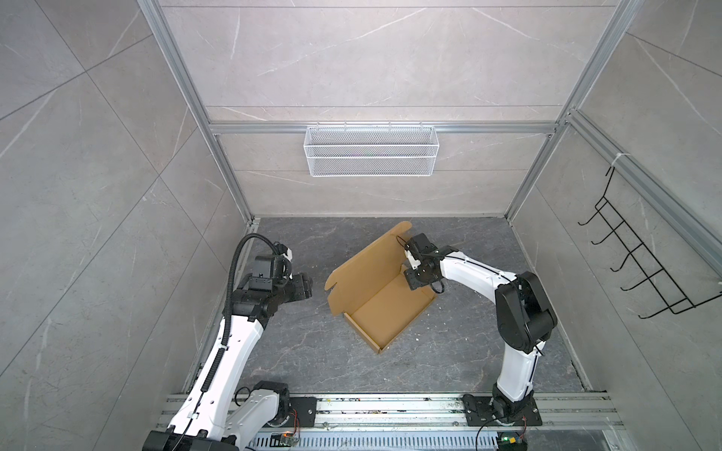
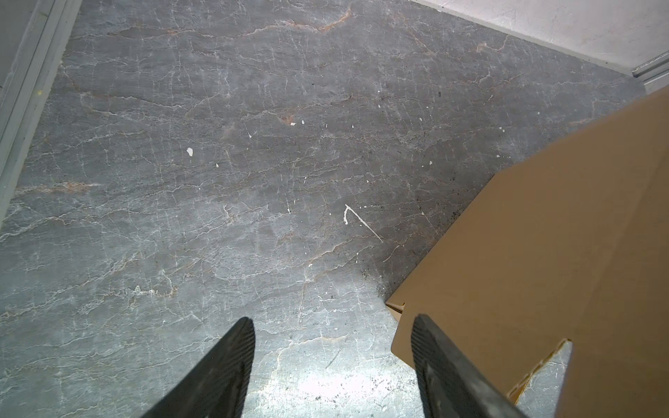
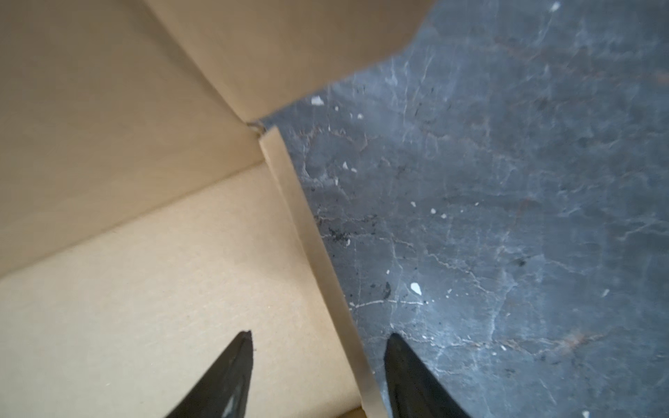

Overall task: Assemble paper box
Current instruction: Rotate the paper box at the center of the table.

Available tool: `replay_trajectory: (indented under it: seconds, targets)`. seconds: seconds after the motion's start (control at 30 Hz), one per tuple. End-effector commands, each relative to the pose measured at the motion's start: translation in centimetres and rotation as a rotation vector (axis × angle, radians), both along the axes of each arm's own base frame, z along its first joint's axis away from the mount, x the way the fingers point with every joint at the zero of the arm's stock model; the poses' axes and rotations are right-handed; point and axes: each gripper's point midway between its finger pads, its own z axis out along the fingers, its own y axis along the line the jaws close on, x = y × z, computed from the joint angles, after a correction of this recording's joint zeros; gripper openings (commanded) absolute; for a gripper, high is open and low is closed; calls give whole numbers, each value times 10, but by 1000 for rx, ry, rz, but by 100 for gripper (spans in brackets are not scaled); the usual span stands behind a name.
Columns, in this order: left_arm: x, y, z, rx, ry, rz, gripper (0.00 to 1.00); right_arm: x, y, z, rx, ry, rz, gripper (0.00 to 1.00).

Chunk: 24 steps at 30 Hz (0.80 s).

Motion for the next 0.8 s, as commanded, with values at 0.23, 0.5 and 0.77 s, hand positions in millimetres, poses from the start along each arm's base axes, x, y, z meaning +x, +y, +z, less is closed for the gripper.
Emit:
replay_trajectory:
  seconds: [0.23,0.5,0.77]
  targets:
    - [7,-3,12,-30,-47,7,69,-10,-9,-25,78,28,-137,46]
    - [11,-5,13,-43,-50,4,69,-43,-15,-36,182,78,-304,28]
    - [14,-6,10,-49,-46,7,69,-84,-27,-43,274,135,-479,23]
